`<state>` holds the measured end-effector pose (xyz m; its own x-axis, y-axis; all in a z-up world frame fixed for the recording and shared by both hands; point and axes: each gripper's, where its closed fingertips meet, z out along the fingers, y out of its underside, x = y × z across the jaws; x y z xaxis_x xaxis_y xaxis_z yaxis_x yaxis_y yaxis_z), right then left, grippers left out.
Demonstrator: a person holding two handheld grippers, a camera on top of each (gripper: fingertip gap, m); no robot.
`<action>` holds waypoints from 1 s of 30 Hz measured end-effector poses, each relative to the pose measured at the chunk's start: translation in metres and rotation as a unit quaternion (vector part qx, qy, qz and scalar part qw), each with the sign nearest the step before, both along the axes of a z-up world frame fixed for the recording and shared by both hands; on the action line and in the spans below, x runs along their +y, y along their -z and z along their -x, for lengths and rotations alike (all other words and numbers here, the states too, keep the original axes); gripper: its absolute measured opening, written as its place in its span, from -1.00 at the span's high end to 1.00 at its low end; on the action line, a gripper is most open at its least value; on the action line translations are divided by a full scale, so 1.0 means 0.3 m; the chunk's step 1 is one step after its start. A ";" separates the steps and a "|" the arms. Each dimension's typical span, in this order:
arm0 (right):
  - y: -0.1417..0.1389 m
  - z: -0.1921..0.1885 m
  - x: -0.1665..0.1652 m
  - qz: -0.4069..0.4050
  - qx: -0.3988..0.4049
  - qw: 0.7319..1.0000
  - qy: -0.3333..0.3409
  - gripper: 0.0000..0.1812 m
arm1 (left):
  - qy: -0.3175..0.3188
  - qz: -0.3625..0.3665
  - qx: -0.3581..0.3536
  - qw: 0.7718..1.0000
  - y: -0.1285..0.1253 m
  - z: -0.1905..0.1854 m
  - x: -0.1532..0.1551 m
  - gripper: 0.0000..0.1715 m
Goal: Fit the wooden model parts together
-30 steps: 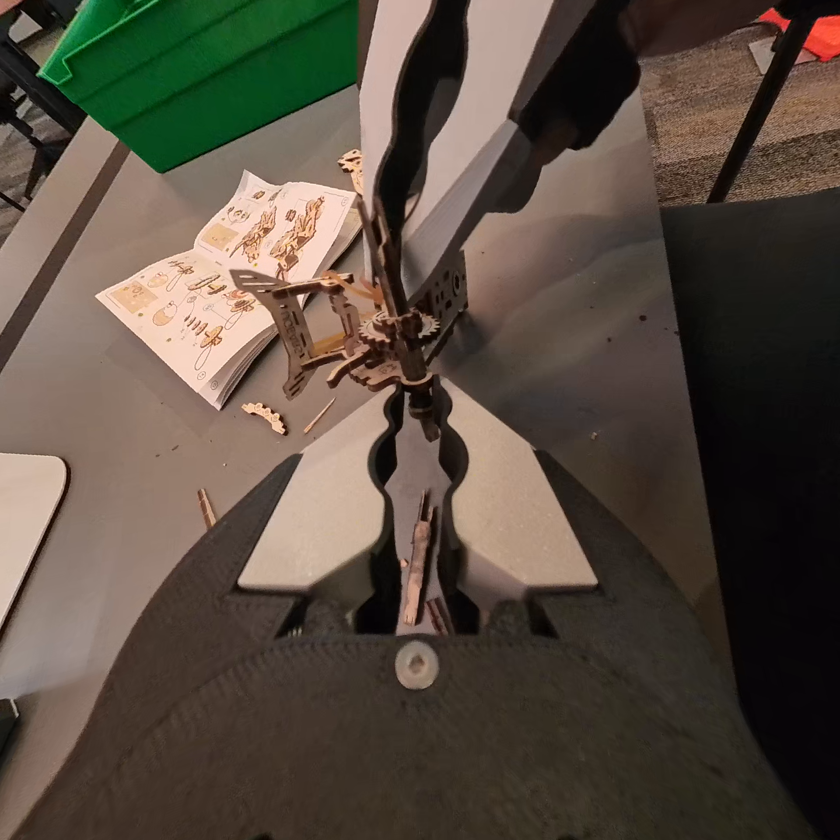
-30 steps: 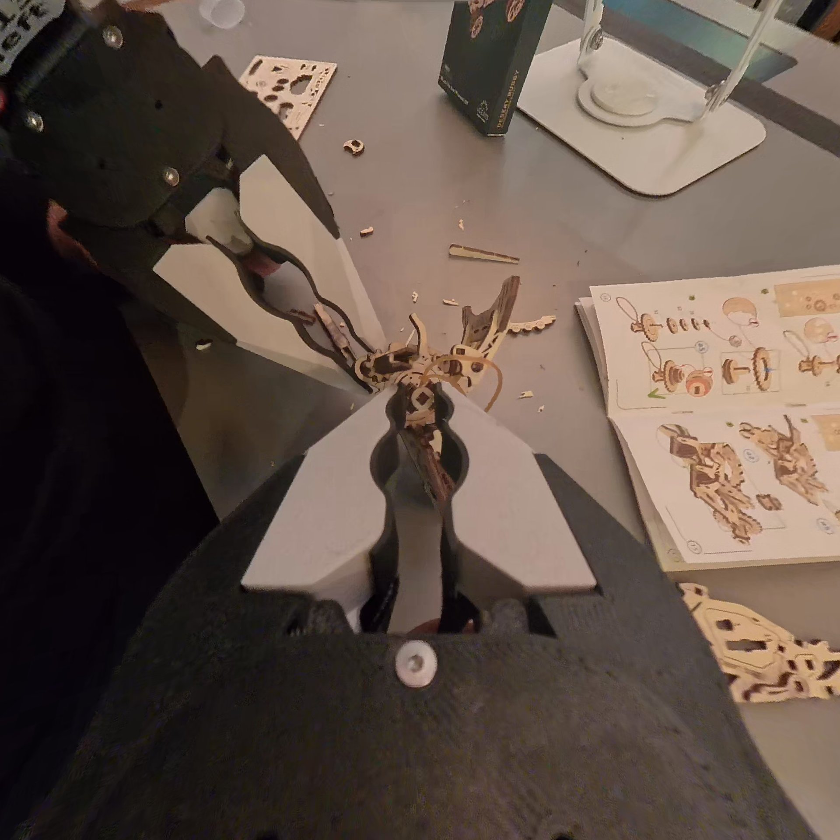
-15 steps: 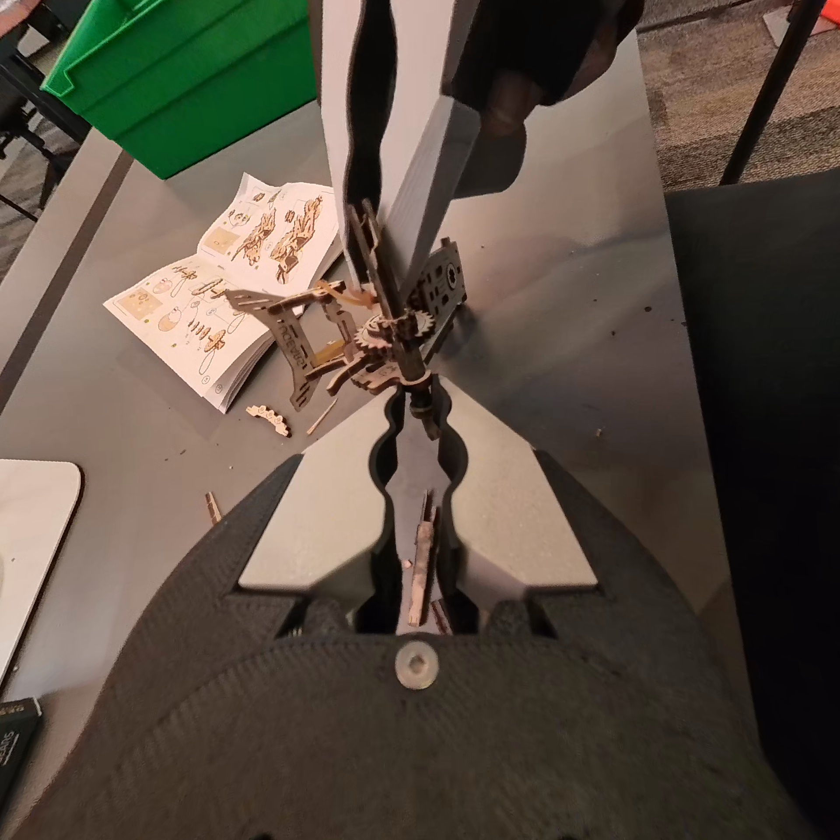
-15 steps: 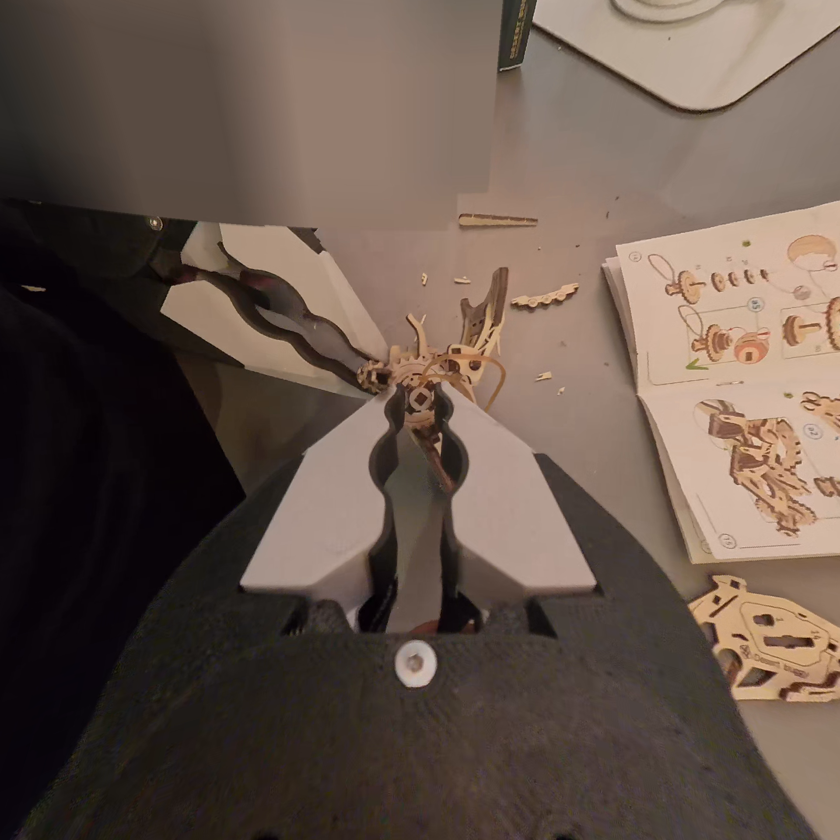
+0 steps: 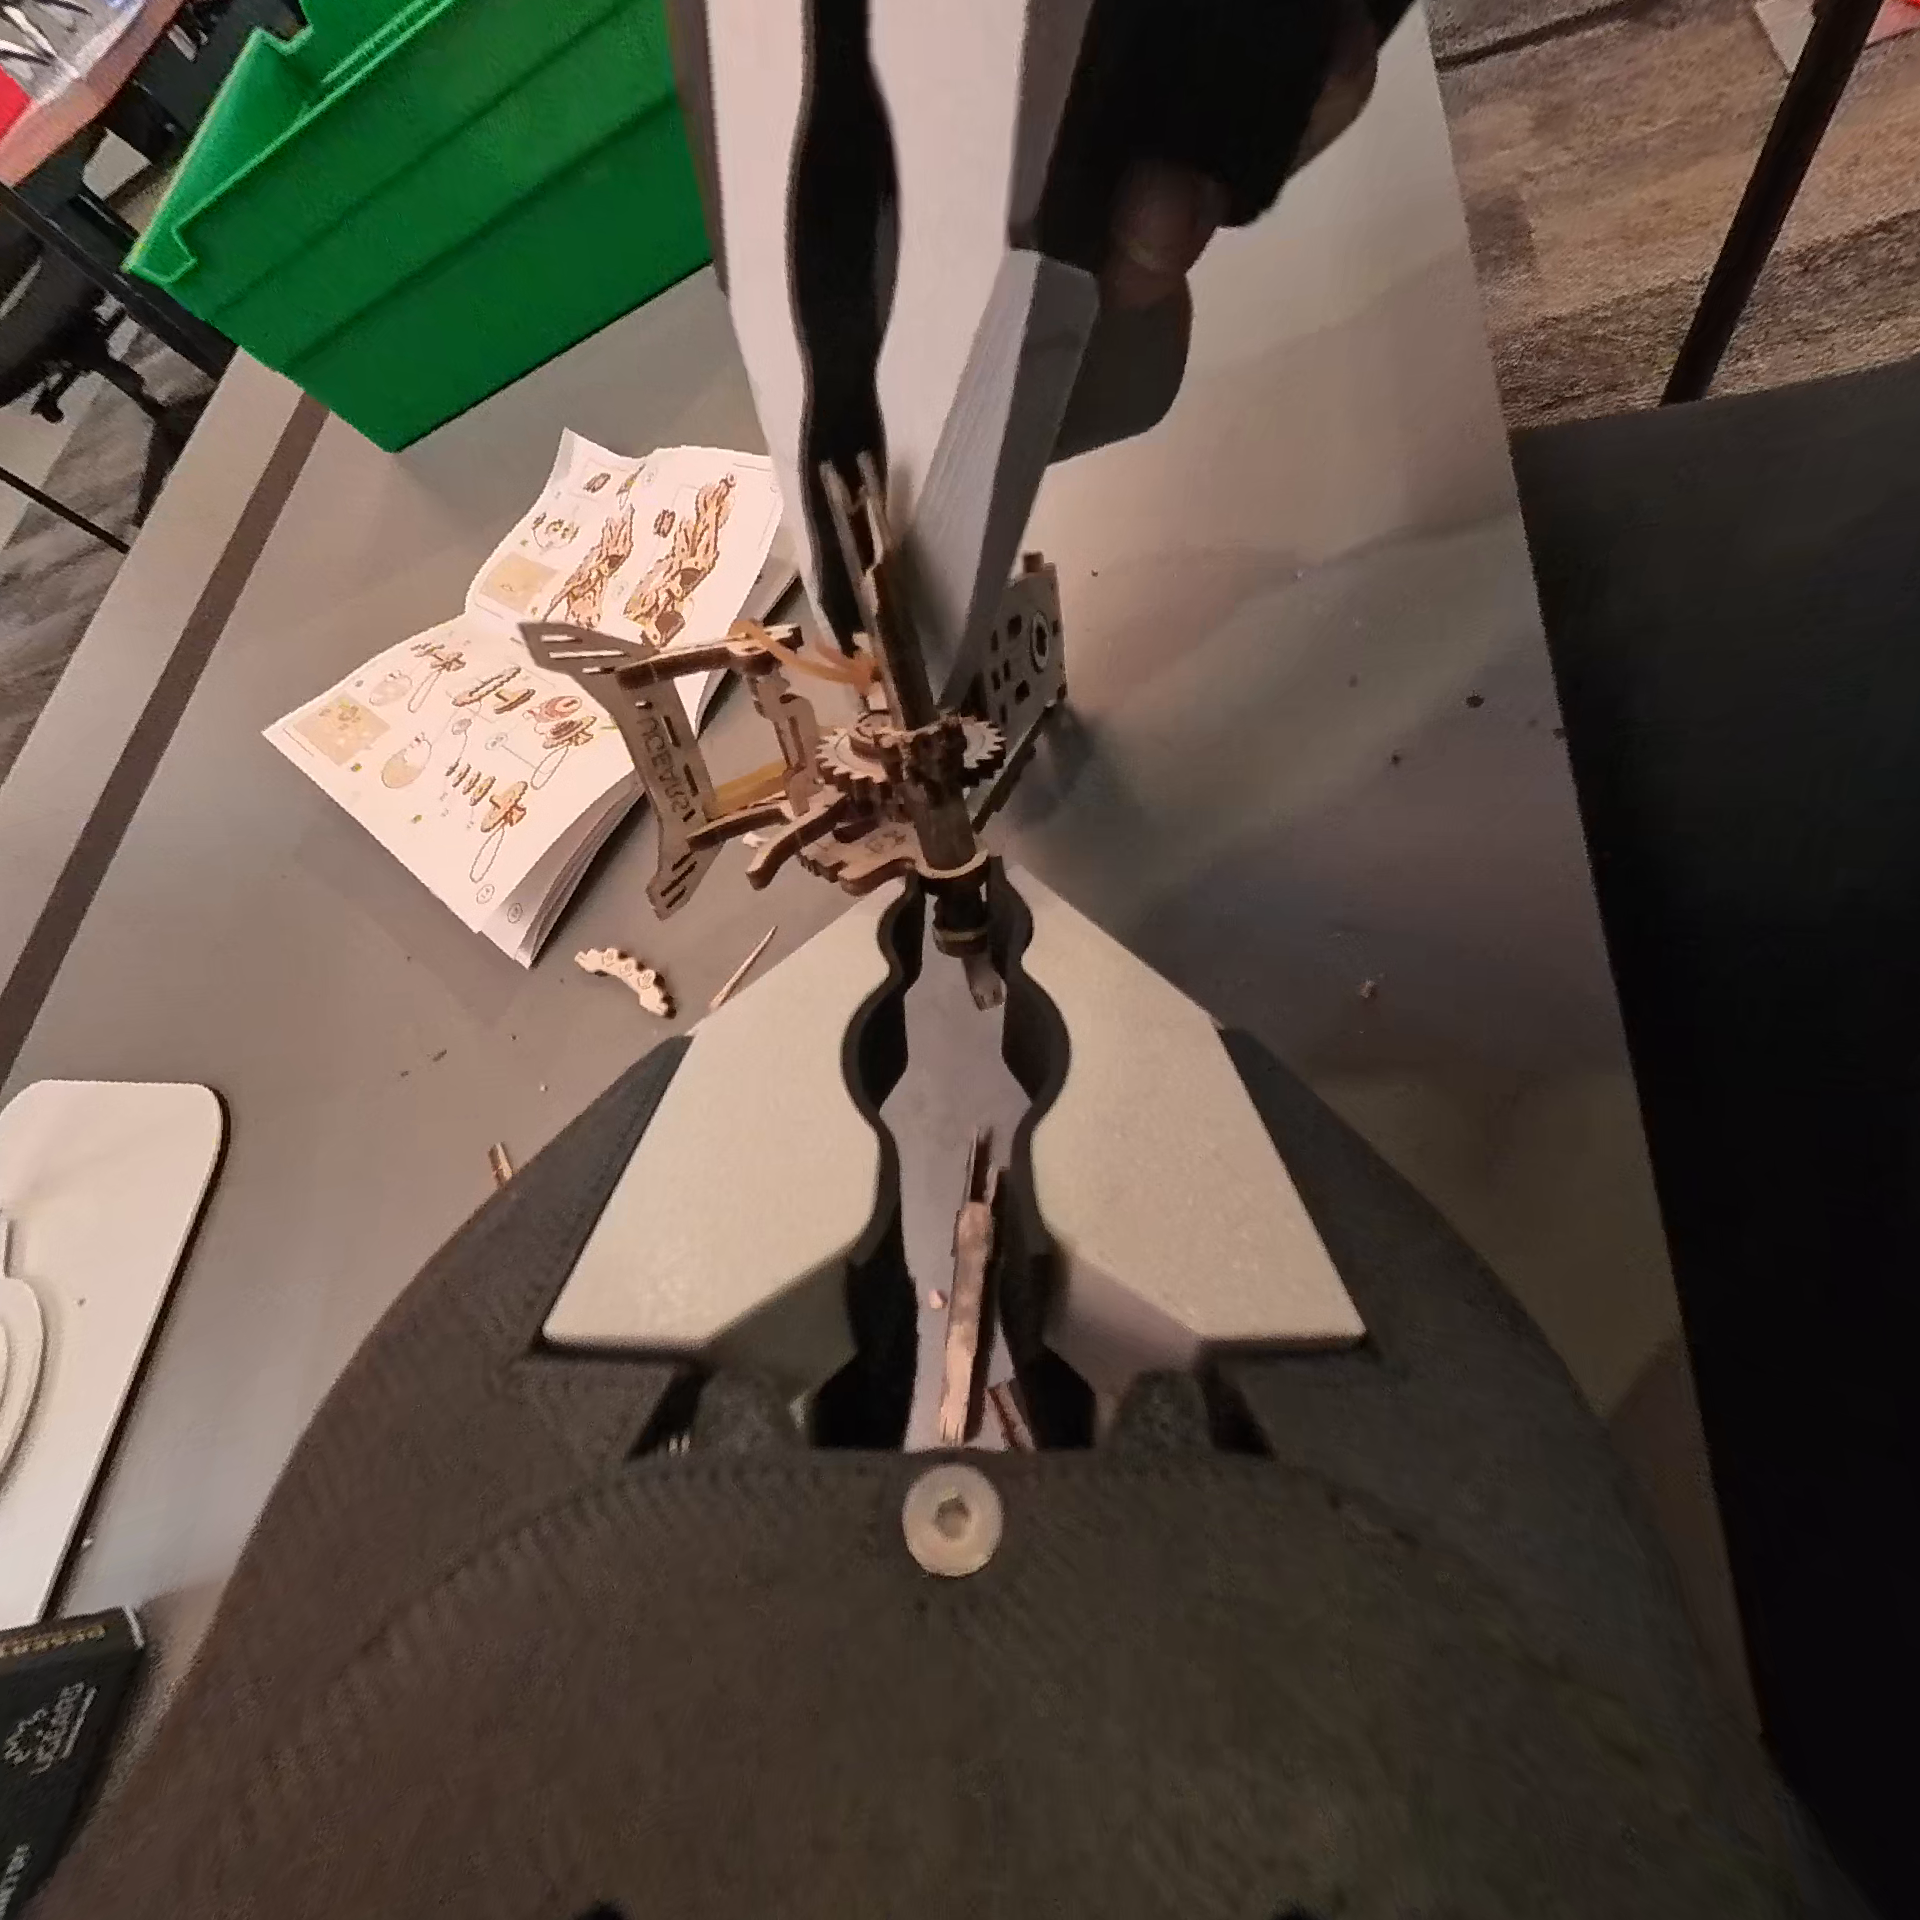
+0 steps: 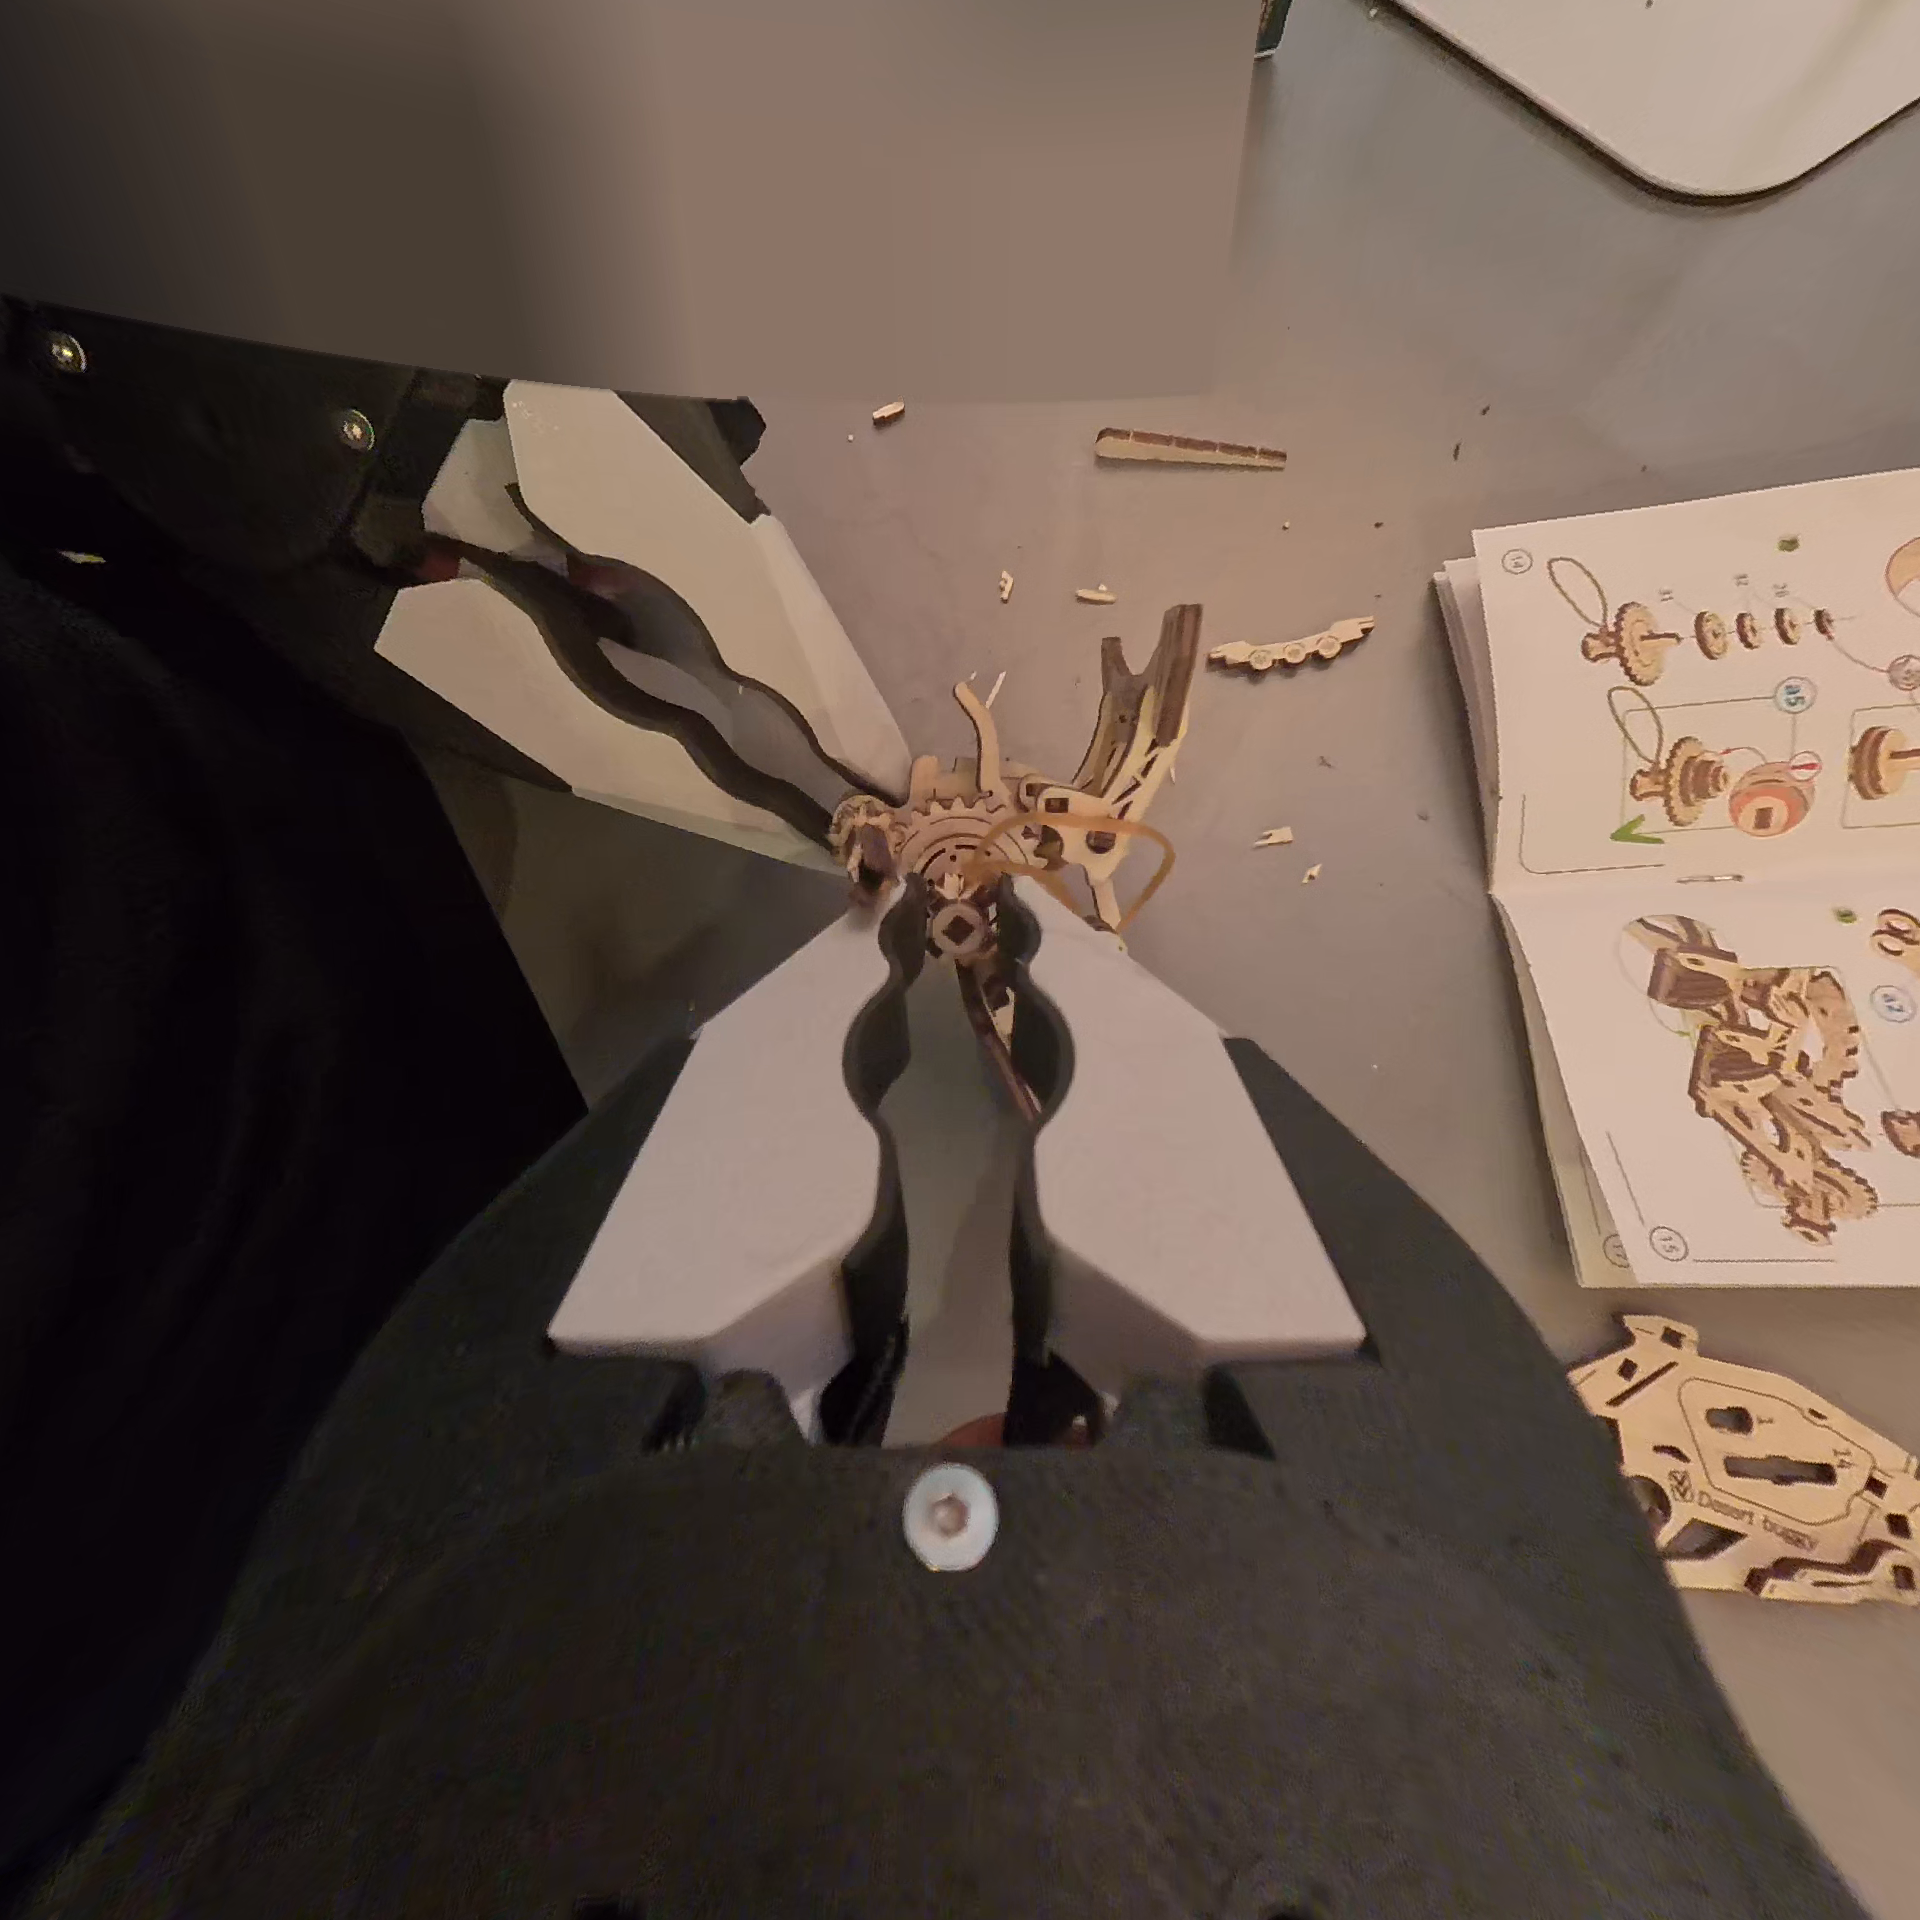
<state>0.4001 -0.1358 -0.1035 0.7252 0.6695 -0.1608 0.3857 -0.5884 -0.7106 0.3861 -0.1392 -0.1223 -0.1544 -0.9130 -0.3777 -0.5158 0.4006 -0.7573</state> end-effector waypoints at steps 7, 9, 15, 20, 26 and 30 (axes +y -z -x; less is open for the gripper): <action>0.003 -0.001 0.009 0.025 0.006 1.000 0.008 0.89 | -0.002 -0.011 0.006 1.000 0.005 -0.001 0.005 0.90; 0.004 0.000 0.010 0.016 0.001 1.000 0.004 0.89 | -0.002 0.001 0.004 1.000 0.005 0.001 0.006 0.89; 0.005 -0.001 0.016 0.009 0.033 0.999 0.015 0.90 | -0.004 0.030 -0.001 1.000 0.007 0.003 0.014 0.86; 0.007 -0.001 0.015 0.009 0.048 0.999 0.015 0.90 | 0.000 0.055 0.001 0.998 0.011 0.004 0.011 0.85; 0.003 -0.001 0.016 0.011 0.069 0.997 0.017 0.90 | -0.009 0.064 -0.007 0.998 0.005 0.006 0.021 0.81; 0.011 0.003 0.011 0.016 0.071 0.997 0.012 0.90 | -0.046 0.067 -0.021 0.996 -0.004 0.005 0.068 0.29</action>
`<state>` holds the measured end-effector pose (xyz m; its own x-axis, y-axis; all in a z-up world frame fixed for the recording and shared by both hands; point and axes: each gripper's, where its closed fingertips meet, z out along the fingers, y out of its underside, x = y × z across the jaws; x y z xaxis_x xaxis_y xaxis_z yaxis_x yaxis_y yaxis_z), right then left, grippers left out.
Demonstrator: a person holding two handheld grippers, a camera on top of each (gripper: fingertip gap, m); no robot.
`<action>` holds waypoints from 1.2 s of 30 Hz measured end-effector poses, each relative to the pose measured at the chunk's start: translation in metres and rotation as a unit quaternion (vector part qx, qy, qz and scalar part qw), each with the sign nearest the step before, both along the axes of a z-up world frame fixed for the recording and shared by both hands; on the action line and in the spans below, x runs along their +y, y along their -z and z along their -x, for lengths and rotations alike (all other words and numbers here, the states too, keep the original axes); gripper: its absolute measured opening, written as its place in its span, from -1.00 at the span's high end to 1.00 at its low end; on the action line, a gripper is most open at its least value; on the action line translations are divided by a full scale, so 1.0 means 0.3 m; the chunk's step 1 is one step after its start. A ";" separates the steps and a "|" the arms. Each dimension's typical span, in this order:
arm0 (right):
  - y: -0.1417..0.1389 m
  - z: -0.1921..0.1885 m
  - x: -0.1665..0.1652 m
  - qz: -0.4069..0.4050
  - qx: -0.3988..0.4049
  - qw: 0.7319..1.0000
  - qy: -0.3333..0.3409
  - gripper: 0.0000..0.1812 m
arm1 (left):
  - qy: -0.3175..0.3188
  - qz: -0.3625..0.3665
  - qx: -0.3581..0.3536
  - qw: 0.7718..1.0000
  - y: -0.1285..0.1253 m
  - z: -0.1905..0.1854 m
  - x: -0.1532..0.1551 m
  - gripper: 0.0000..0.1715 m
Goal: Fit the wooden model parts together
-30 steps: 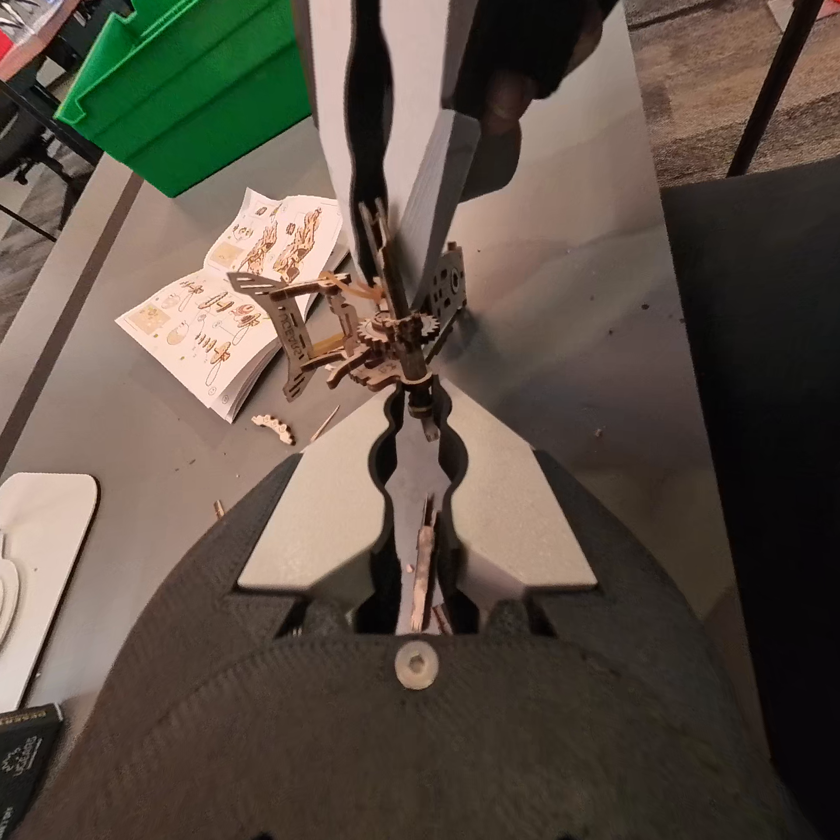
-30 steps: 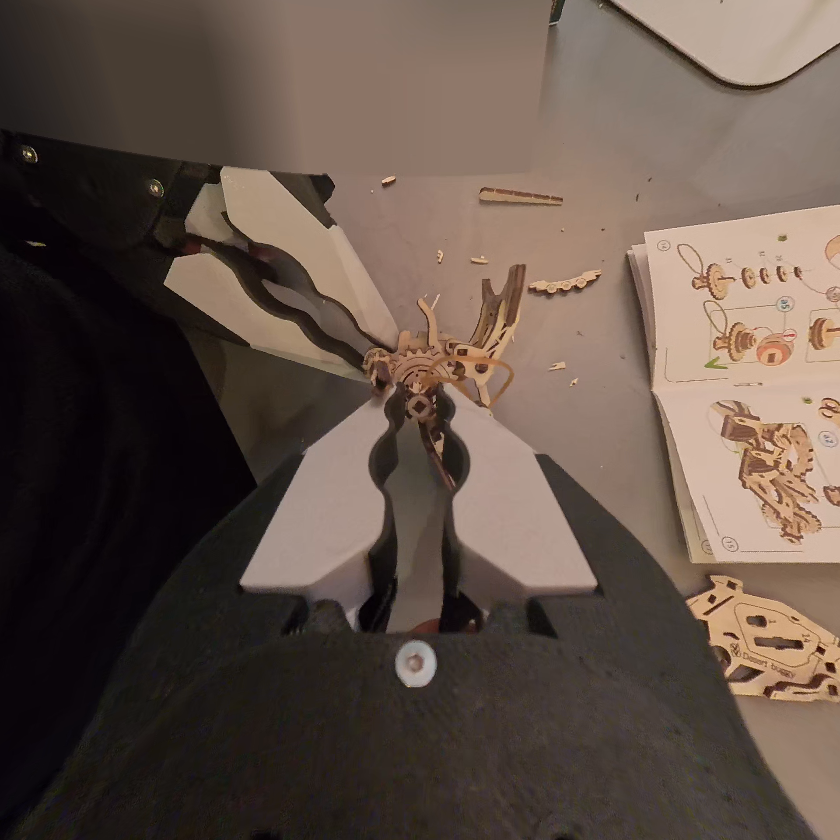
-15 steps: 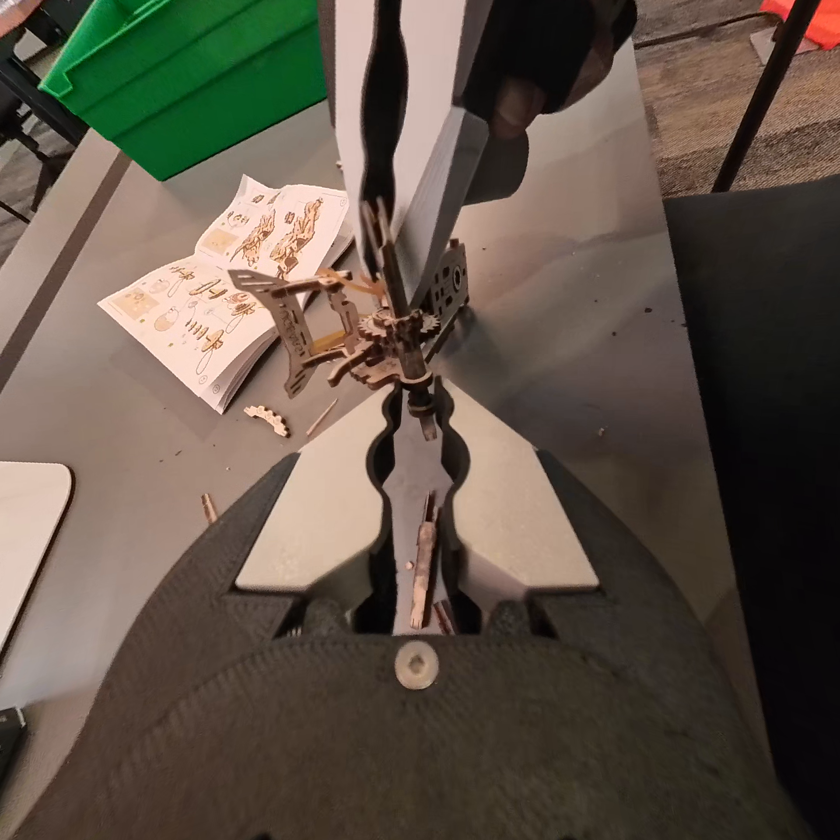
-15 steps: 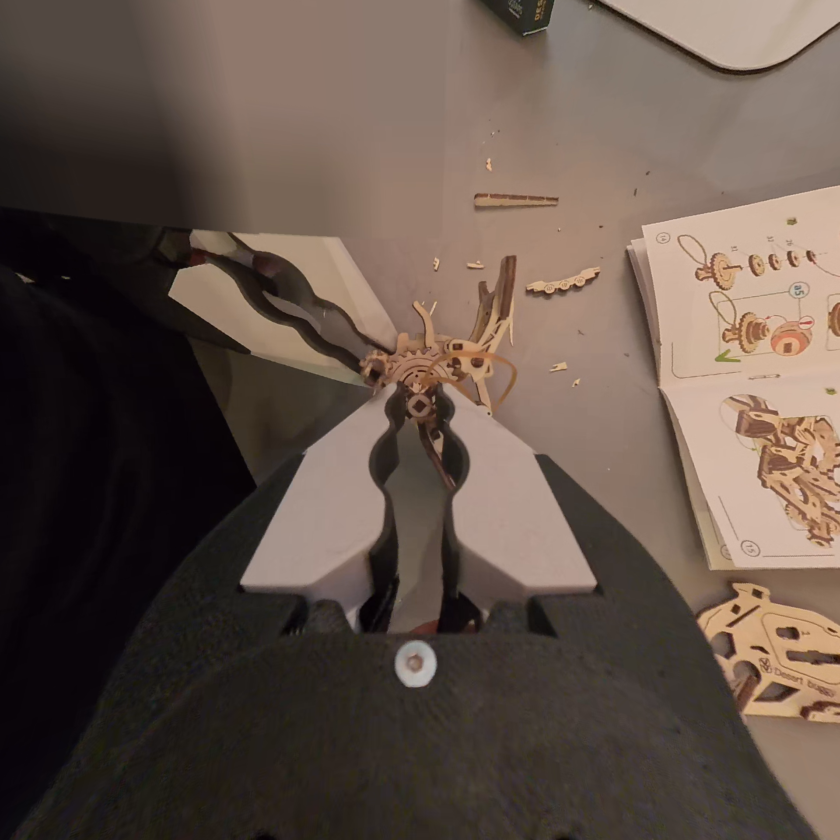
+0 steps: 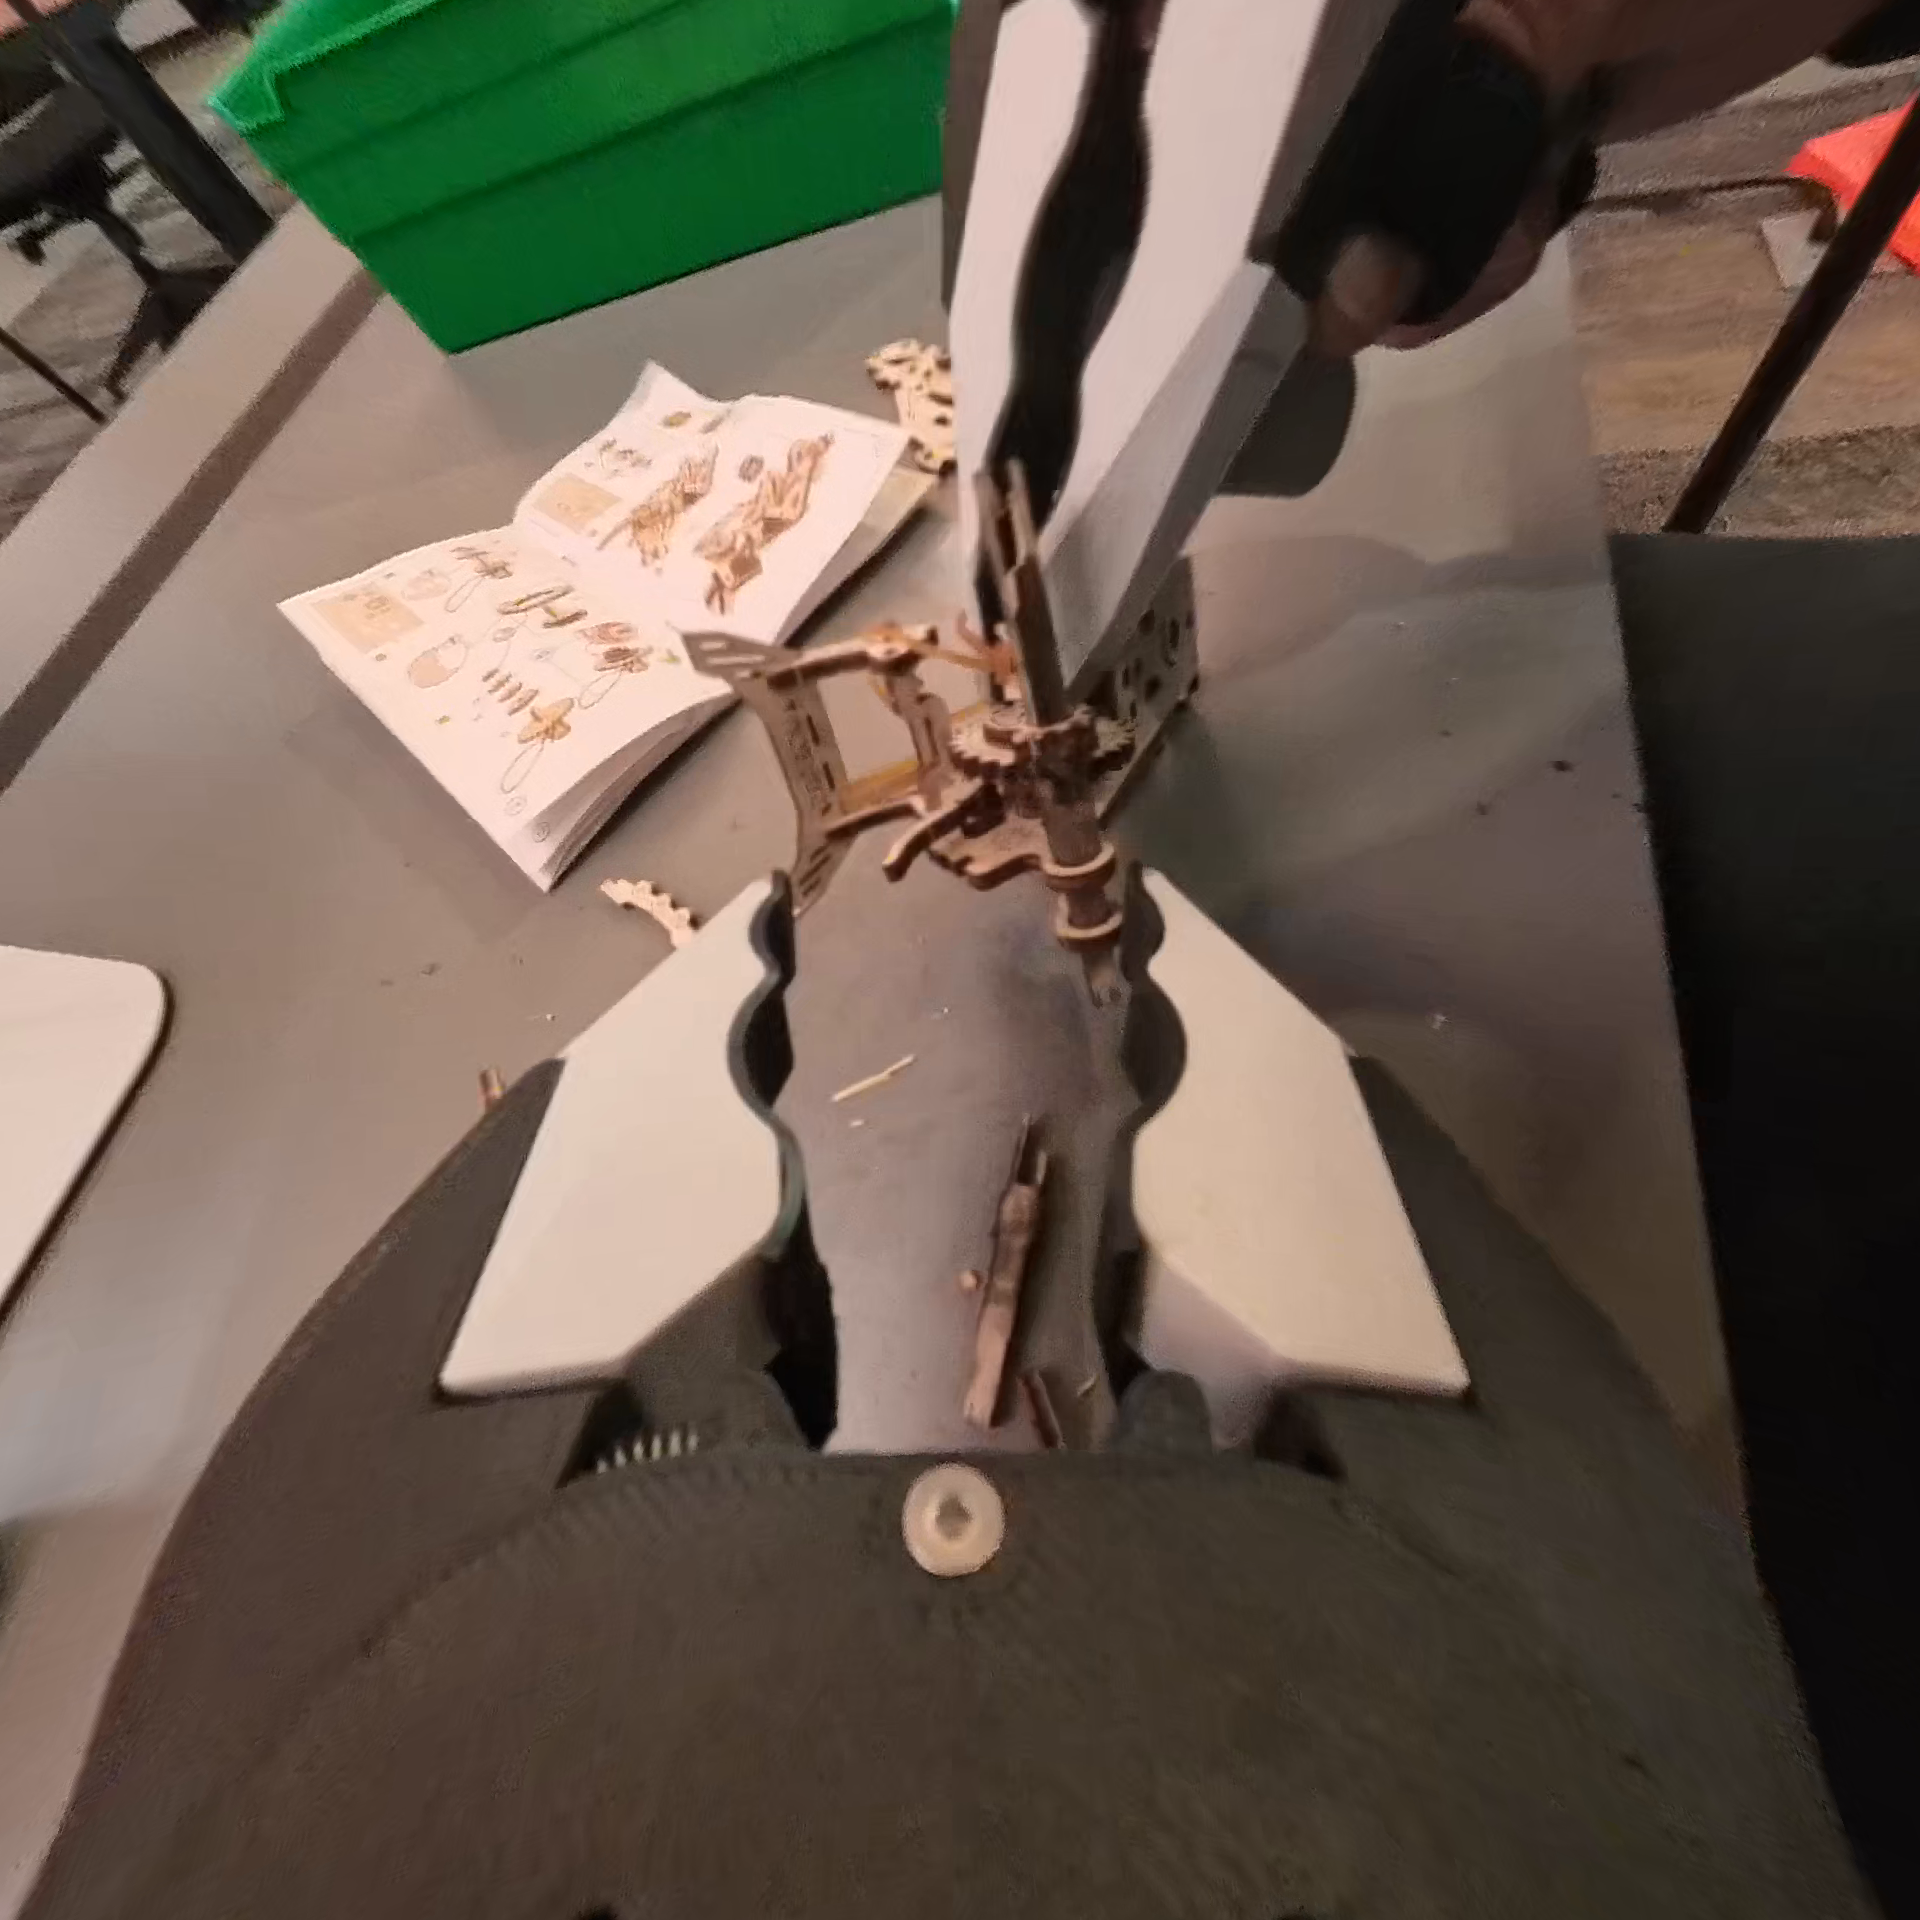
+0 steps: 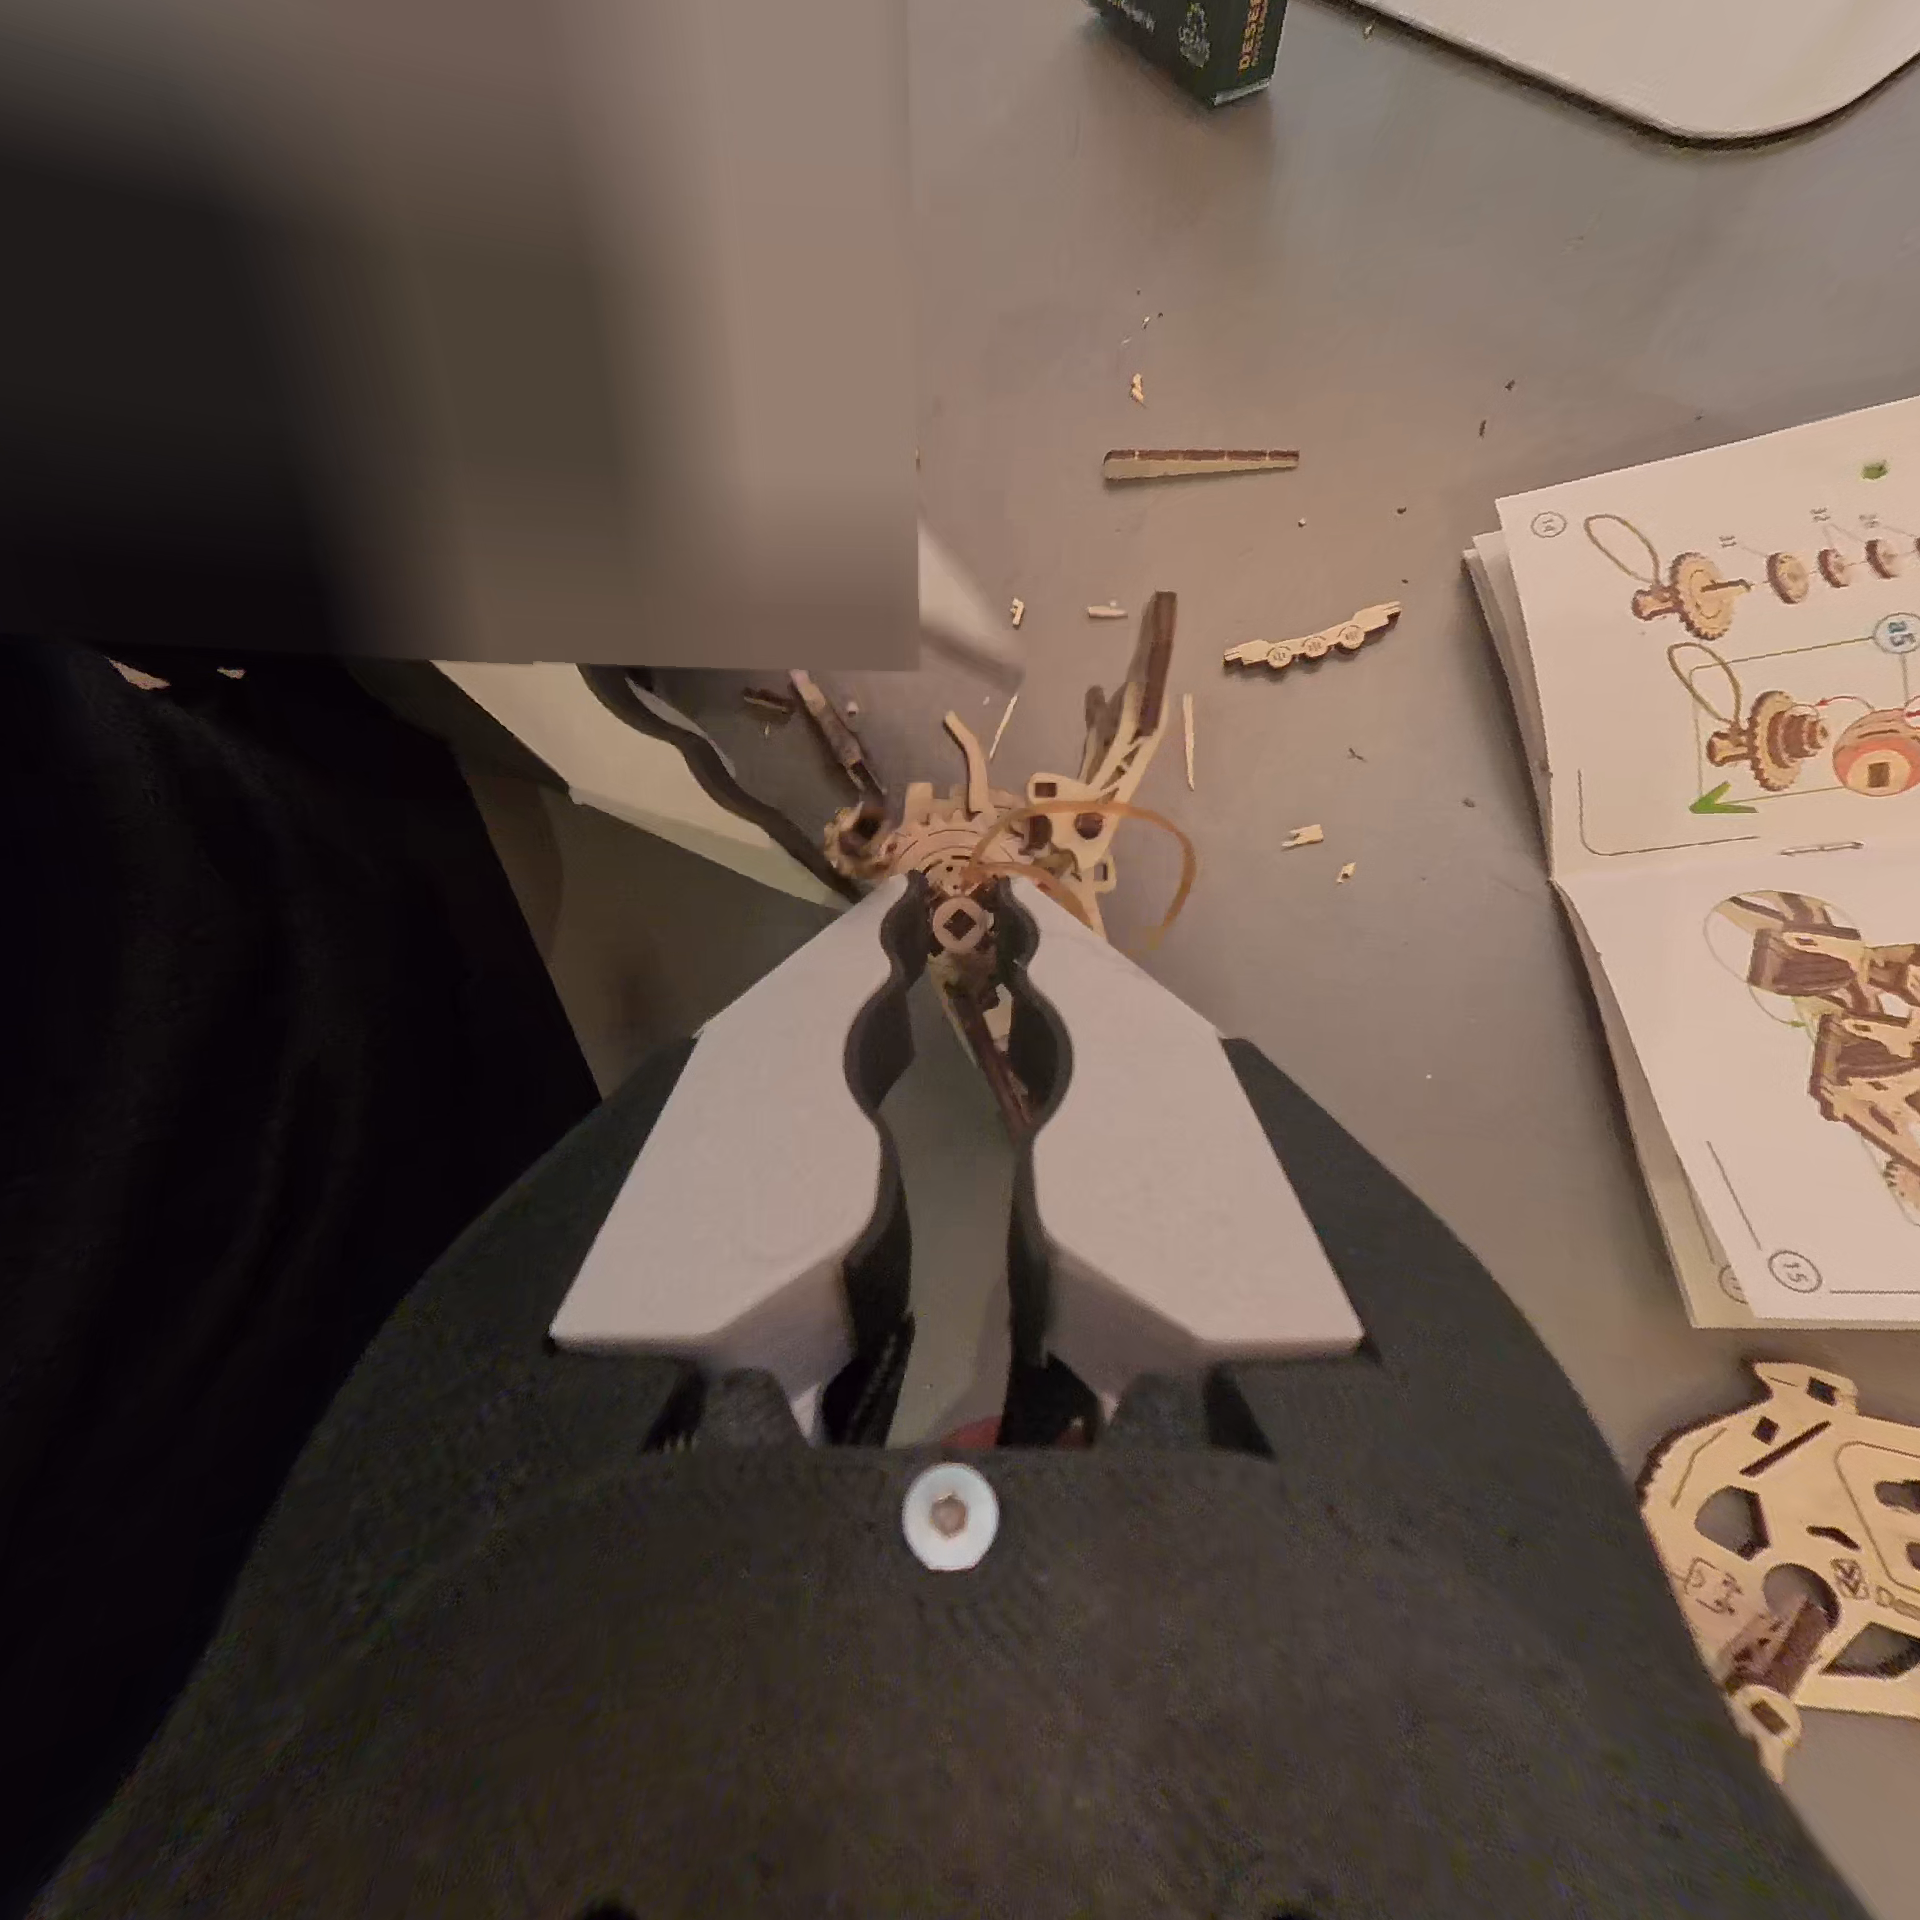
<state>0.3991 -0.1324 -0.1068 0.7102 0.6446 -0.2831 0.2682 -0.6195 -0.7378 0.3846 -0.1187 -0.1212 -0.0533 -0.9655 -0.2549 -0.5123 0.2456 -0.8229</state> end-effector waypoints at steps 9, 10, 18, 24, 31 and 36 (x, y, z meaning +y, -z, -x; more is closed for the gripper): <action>0.017 -0.006 0.002 -0.002 -0.005 1.000 0.006 0.90 | 0.030 0.056 0.036 0.997 0.049 -0.018 -0.039 0.50; 0.018 -0.008 0.001 -0.001 -0.005 1.000 0.007 0.90 | 0.032 0.067 0.040 0.996 0.051 -0.021 -0.042 0.49; 0.001 -0.014 -0.007 -0.006 0.006 1.000 0.005 0.90 | 0.038 0.066 0.022 0.997 0.025 -0.029 -0.048 0.53; -0.003 -0.019 -0.013 -0.001 -0.006 1.000 -0.005 0.90 | 0.038 0.062 0.026 0.997 0.020 -0.035 -0.054 0.52; -0.006 -0.034 0.001 -0.011 0.017 1.000 0.016 0.90 | 0.007 0.101 0.044 0.994 0.054 -0.005 -0.016 0.31; 0.010 -0.024 -0.007 -0.012 -0.006 1.000 0.002 0.91 | 0.017 0.104 0.057 0.993 0.065 0.011 -0.040 0.44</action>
